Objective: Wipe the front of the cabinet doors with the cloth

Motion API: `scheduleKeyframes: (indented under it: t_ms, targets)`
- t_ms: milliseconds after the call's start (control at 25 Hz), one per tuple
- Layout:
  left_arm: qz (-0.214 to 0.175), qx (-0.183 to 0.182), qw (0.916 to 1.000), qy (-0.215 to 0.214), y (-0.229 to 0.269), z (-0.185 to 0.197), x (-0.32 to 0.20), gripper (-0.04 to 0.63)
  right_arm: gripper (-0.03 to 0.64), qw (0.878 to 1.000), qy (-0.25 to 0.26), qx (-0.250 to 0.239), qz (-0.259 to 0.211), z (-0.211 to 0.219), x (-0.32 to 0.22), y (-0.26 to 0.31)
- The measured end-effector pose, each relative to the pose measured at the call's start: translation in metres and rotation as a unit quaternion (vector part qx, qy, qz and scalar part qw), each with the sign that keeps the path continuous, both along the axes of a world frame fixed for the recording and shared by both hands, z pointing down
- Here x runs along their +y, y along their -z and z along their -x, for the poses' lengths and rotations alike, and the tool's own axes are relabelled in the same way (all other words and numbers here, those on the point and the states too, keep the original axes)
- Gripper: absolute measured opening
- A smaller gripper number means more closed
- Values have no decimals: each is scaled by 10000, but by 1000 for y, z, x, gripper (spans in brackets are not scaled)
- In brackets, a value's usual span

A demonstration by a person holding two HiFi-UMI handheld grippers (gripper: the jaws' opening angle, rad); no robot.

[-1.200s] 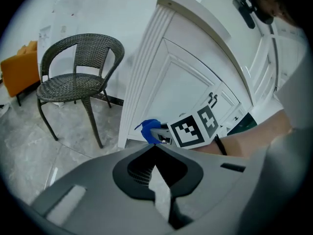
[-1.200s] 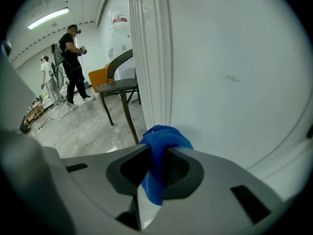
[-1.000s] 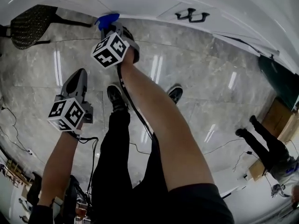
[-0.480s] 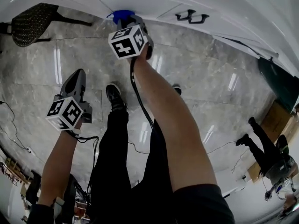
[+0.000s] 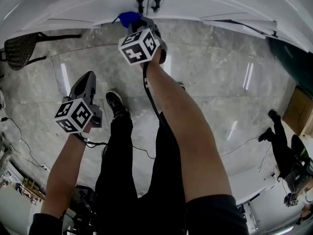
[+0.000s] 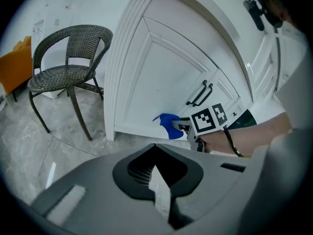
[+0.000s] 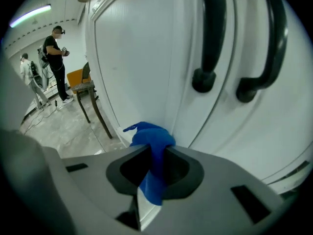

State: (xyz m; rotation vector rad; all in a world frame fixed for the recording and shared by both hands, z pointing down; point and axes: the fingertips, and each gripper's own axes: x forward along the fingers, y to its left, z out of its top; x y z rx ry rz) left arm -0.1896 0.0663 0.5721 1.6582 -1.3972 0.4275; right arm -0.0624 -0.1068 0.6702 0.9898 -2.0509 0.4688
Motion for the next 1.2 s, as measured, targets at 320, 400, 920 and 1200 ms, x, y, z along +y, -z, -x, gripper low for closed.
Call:
scheduleKeyframes:
  t_ms: [320, 400, 920, 1200]
  targets:
    - [260, 4, 9995, -170, -24, -19, 8, -2, 57, 9991, 327, -12, 263, 16, 38, -19]
    - [263, 3, 9995, -189, -27, -7, 12, -1, 57, 9986, 441, -34, 287, 36, 43, -23]
    - [213, -73, 9975, 666, -34, 138, 53, -2, 58, 9933, 812, -221, 797, 190, 55, -55]
    - [361, -44, 9947, 959, -44, 171, 85, -2, 57, 9898, 592, -595, 1149, 231, 45, -71]
